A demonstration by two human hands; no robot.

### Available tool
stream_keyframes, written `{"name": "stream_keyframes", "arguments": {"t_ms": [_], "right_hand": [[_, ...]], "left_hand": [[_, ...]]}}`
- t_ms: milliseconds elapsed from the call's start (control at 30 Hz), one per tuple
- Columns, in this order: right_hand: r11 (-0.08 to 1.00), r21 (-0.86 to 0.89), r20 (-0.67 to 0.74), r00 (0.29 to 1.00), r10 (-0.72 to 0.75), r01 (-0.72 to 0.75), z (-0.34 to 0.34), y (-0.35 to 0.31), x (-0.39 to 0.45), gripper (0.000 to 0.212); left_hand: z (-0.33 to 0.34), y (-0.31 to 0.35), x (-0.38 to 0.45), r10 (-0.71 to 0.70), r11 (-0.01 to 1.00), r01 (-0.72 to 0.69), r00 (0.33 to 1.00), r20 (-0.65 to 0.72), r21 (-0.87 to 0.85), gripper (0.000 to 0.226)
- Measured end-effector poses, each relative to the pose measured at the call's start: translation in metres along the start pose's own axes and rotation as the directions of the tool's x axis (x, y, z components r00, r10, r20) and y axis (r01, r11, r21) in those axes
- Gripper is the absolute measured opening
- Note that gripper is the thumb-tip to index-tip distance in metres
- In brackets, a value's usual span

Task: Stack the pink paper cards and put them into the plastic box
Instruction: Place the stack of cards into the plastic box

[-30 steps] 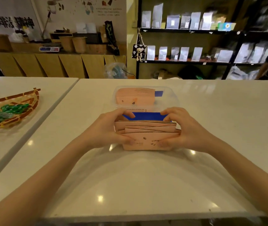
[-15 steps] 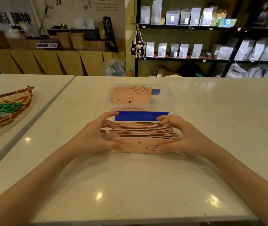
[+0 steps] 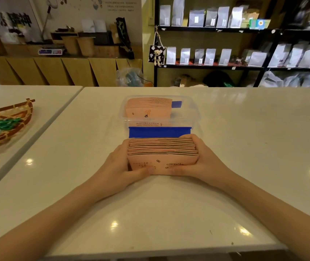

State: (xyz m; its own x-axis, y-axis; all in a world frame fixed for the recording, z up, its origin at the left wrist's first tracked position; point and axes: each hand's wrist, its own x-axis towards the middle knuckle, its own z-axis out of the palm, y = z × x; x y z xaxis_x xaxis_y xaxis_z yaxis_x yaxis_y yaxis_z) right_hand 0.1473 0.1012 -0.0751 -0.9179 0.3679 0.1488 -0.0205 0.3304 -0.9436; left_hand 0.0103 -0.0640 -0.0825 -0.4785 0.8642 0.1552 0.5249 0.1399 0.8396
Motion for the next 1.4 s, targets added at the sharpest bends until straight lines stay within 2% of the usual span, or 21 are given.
{"name": "stream_keyframes", "arguments": {"t_ms": [200,433,567,733,867,967,1033,1167,1200,1300,1400], "right_hand": [[0.998,0.066,-0.013,1.0,-0.013,0.014,0.007,-0.005,-0.001,0.054],[0.998,-0.049,0.054,0.998,0.03,-0.027,-0.001,-0.002,0.001,0.072],[0.996,-0.071,0.052,0.997,0.052,-0.048,-0.009,-0.006,0.0,0.069],[0.999,0.028,0.039,0.999,0.019,-0.02,0.006,-0.008,0.0,0.063],[1.0,0.019,0.0,1.0,0.021,-0.021,0.008,-0.008,-0.001,0.06],[0.997,-0.036,0.035,0.997,0.072,-0.071,0.0,-0.006,-0.001,0.056],[0.992,-0.084,0.049,0.994,0.097,-0.093,-0.006,-0.006,0.002,0.045],[0.942,-0.33,0.04,0.996,0.086,-0.068,-0.02,-0.014,0.008,0.034],[0.917,-0.397,0.06,0.996,0.071,-0.042,-0.022,-0.019,0.01,0.033],[0.789,-0.611,0.171,0.984,0.058,0.059,-0.026,-0.035,0.015,0.037],[0.653,-0.743,0.239,0.97,0.052,0.148,-0.028,-0.053,0.025,0.046]], "left_hand": [[0.001,-0.001,0.003,0.013,1.0,-0.014,0.996,-0.083,-0.019,0.054],[-0.007,0.005,0.0,-0.046,0.996,0.045,0.999,-0.007,-0.076,0.063],[-0.015,0.005,-0.002,-0.036,0.998,0.036,0.999,0.009,-0.06,0.074],[-0.009,0.007,-0.001,-0.019,0.994,0.021,0.999,0.027,-0.107,0.056],[-0.007,0.004,-0.002,-0.008,0.989,0.014,0.999,0.036,-0.148,0.047],[-0.013,0.001,-0.003,-0.005,0.994,0.01,0.999,0.049,-0.112,0.043],[-0.02,0.002,-0.001,0.003,0.998,0.0,0.999,0.047,-0.063,0.039],[-0.034,0.006,0.007,0.067,0.98,-0.088,0.99,0.124,0.18,0.026],[-0.037,0.007,0.01,0.067,0.964,-0.101,0.987,0.143,0.247,0.025],[-0.047,0.012,0.022,0.09,0.884,-0.182,0.97,0.225,0.431,0.043],[-0.059,0.032,0.035,0.102,0.833,-0.251,0.945,0.31,0.493,0.038]]}}
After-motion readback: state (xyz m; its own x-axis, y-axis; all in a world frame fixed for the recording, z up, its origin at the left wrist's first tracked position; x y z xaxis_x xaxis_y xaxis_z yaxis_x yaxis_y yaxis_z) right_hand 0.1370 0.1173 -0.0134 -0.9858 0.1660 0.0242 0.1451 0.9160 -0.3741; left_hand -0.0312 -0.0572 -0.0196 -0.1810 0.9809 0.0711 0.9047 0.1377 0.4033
